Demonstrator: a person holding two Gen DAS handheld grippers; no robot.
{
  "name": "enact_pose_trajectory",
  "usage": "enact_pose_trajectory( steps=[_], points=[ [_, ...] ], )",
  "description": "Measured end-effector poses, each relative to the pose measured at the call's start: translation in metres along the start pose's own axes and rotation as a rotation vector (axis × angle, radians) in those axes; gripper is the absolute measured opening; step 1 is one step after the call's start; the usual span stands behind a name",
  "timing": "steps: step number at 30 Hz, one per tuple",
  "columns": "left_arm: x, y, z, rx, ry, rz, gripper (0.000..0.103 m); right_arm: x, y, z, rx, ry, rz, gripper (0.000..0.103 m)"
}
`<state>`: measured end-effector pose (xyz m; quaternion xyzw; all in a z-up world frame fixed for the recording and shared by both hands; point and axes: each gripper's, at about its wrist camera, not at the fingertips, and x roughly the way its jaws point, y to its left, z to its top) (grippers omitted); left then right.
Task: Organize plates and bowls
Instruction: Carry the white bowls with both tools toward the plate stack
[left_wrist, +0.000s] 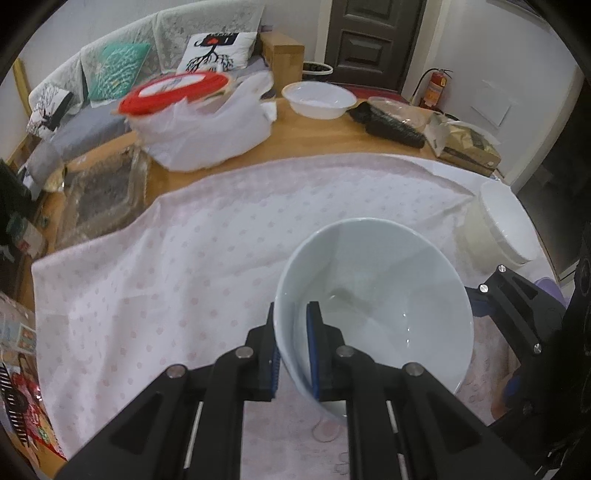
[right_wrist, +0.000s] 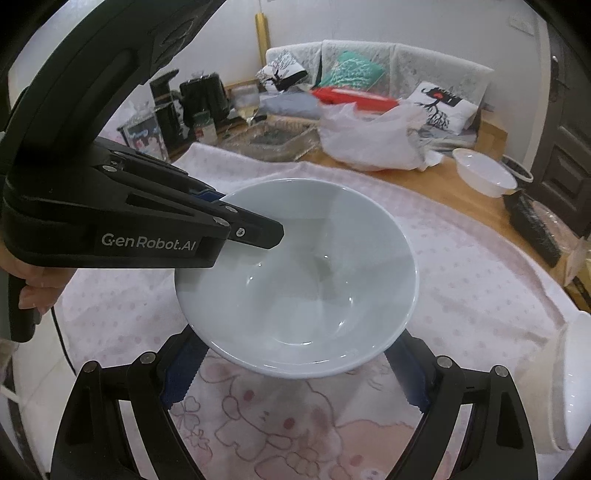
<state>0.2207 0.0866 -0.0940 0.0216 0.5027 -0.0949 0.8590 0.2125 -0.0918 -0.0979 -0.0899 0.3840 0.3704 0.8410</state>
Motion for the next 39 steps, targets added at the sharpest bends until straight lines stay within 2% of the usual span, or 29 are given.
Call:
enact_pose_trajectory(
  steps=[19,30,39],
  points=[
    [-0.026,-0.111,0.047,0.122,-0.059,-0.025,0.01,-0.09,-0.066,-0.022,0.072,-0.08,-0.108,0.087],
    [-0.012,-0.181,0.074,0.19,-0.051,-0.042,0.01,-0.12,-0.119,-0.048,0.156,-0.091,-0.167,0.087],
    [0.012,-0.219,0.09,0.233,-0.032,-0.059,0.01,-0.124,-0.154,-0.063,0.214,-0.077,-0.201,0.087]
  ],
)
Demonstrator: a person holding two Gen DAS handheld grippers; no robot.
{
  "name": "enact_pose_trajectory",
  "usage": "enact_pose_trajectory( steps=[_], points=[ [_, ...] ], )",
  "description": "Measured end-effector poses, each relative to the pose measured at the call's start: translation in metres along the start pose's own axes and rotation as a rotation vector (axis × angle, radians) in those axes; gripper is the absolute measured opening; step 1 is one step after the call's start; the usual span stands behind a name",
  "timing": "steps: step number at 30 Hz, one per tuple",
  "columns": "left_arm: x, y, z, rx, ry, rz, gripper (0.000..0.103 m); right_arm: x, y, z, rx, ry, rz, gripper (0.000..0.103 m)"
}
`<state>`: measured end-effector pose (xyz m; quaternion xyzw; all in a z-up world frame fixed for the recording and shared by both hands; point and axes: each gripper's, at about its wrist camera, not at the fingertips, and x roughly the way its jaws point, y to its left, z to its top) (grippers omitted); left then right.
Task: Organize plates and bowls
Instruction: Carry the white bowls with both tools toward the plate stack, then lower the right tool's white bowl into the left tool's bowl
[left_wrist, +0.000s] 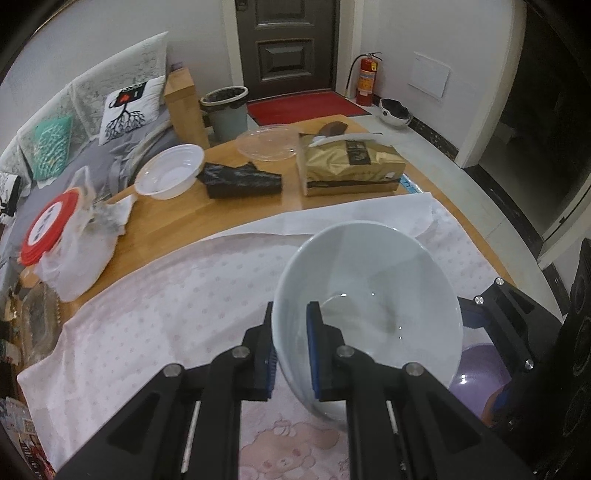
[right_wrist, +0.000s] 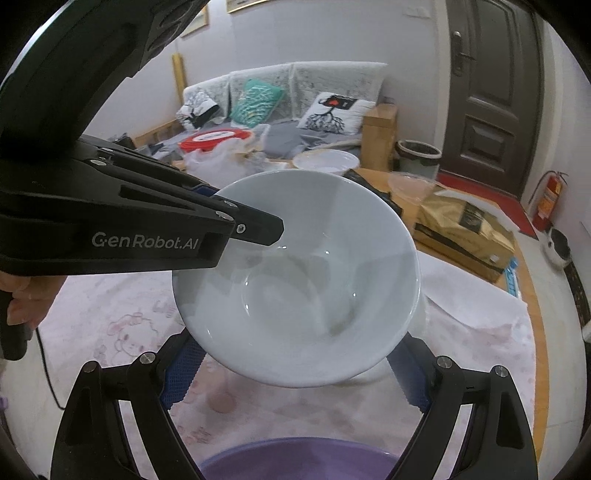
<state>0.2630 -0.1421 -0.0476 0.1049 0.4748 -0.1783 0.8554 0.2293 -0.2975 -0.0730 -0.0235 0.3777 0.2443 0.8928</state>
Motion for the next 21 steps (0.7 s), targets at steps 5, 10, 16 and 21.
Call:
enact_pose_trajectory(
  steps=[5,10,16,21],
  points=[
    [0.019,-0.006,0.007,0.005,0.018,-0.01,0.01,0.005,-0.015,-0.005,0.019,0.017,-0.013,0.087],
    [0.036,-0.005,0.01,-0.003,0.036,-0.011,0.01,0.01,-0.022,-0.006,0.015,0.027,-0.026,0.087],
    [0.049,-0.003,0.009,-0.005,0.044,-0.002,0.012,0.011,-0.026,-0.006,0.007,0.025,-0.055,0.087],
    [0.049,-0.003,0.01,-0.008,0.039,-0.003,0.012,0.012,-0.025,-0.005,0.002,0.028,-0.063,0.087]
  ],
)
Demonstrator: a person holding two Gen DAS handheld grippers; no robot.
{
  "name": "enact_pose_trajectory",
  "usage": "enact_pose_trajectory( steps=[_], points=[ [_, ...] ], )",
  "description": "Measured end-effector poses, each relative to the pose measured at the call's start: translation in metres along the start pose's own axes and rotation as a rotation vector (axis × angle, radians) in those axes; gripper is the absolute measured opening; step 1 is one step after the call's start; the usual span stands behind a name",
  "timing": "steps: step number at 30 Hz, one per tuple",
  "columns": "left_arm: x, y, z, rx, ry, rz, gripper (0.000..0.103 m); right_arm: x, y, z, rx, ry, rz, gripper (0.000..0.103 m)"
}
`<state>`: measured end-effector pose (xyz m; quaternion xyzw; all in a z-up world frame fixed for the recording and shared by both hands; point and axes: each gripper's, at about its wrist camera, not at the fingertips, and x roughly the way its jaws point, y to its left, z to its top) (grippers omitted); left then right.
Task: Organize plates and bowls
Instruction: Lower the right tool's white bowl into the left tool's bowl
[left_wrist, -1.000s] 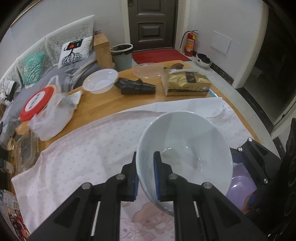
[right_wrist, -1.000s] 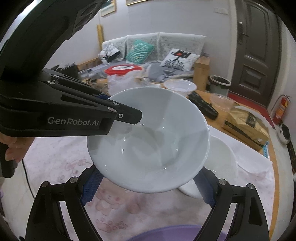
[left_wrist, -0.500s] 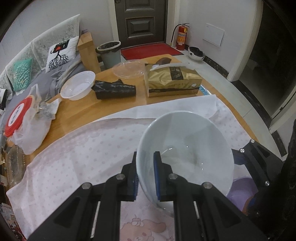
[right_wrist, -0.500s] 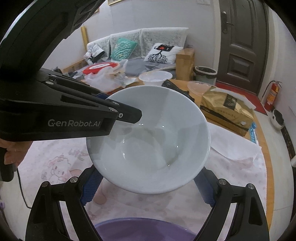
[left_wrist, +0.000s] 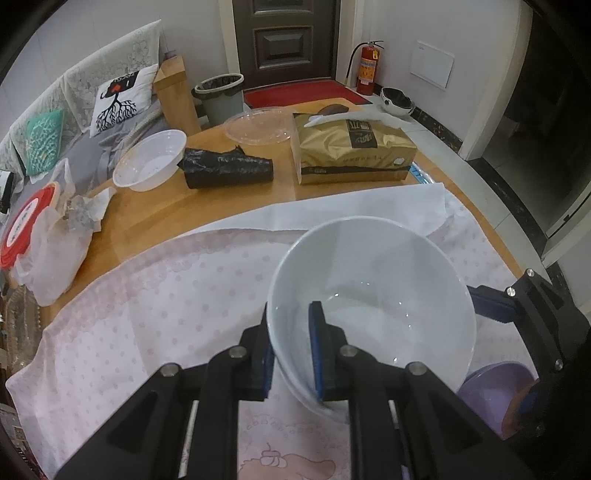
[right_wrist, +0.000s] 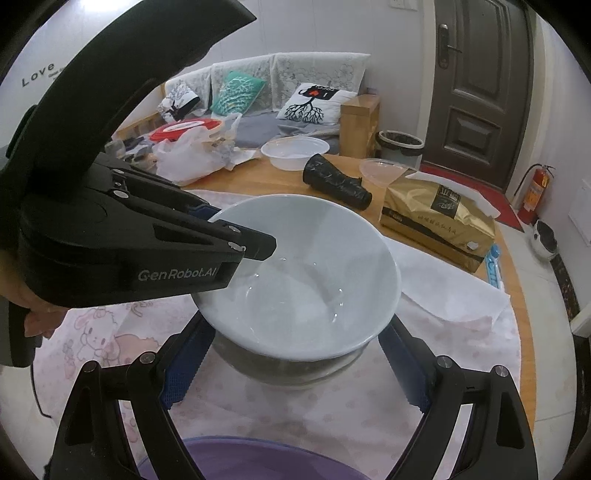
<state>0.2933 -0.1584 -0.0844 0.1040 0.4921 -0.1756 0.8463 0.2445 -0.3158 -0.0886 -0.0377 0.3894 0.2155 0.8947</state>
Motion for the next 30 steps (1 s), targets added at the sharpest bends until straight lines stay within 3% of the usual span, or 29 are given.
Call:
enact_pose_trajectory(
  steps=[7,30],
  points=[
    [0.001,-0.004,-0.002,0.038,-0.008,0.049,0.012,0.002,0.0,0.0,0.002,0.012,-0.001,0.087],
    [0.015,-0.002,-0.012,0.034,0.021,0.047,0.016,0.001,0.004,-0.003,-0.008,0.019,0.005,0.091]
  ],
)
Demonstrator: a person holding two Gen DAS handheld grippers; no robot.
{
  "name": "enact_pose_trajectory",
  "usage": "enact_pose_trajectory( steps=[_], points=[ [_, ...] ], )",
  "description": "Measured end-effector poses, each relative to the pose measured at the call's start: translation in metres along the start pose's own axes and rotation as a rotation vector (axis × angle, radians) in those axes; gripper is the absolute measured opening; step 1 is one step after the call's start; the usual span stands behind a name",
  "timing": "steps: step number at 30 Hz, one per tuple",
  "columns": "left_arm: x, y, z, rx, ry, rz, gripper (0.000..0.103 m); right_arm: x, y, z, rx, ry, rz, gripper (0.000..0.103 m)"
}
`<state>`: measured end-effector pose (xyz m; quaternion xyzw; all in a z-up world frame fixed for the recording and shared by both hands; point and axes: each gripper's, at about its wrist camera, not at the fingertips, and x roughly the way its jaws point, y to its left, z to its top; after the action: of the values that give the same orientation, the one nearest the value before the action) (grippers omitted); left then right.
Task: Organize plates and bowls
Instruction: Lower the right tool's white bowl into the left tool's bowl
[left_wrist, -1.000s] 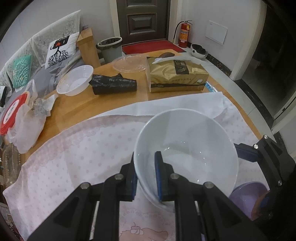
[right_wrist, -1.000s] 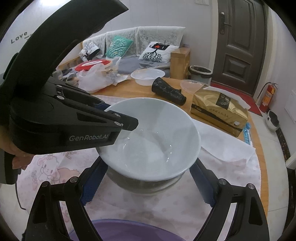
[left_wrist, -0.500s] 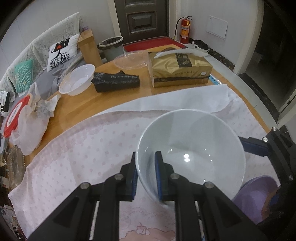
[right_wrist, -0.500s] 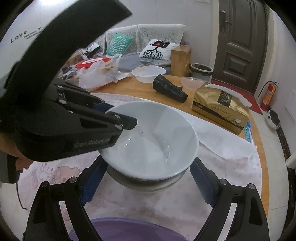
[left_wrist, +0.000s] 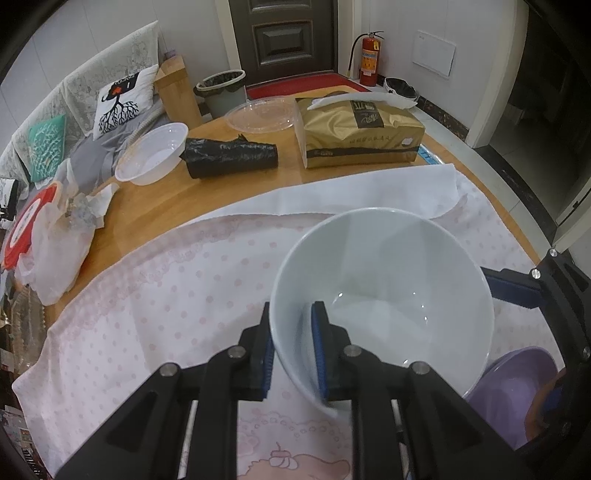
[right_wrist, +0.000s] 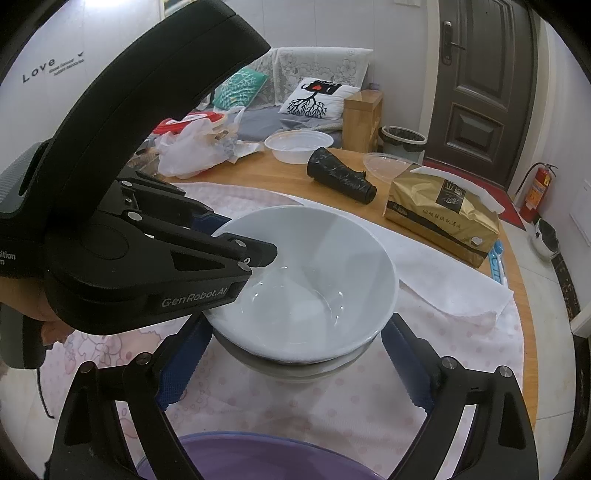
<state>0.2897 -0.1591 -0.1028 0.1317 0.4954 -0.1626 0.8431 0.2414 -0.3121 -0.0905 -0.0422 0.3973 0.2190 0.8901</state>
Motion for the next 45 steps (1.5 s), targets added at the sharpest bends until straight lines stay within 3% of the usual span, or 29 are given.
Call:
enact_pose_trajectory(
  steps=[4,14,18,24,45],
  points=[
    [0.001,0.006,0.0,-0.029,-0.001,-0.023,0.024,0.0,0.0,-0.002,0.0,0.012,0.006,0.091],
    [0.016,0.013,0.004,-0.087,0.031,-0.143,0.024,0.025,0.003,-0.017,0.022,0.117,0.039,0.097],
    [0.019,0.012,0.005,-0.083,0.029,-0.147,0.024,0.041,0.002,-0.019,0.036,0.176,0.057,0.098],
    [0.024,0.016,0.005,-0.084,0.021,-0.173,0.024,0.052,-0.001,-0.02,0.055,0.154,0.029,0.098],
    [0.028,0.028,0.003,-0.126,-0.002,-0.282,0.023,0.078,-0.007,-0.009,0.139,0.202,0.026,0.1]
  ],
)
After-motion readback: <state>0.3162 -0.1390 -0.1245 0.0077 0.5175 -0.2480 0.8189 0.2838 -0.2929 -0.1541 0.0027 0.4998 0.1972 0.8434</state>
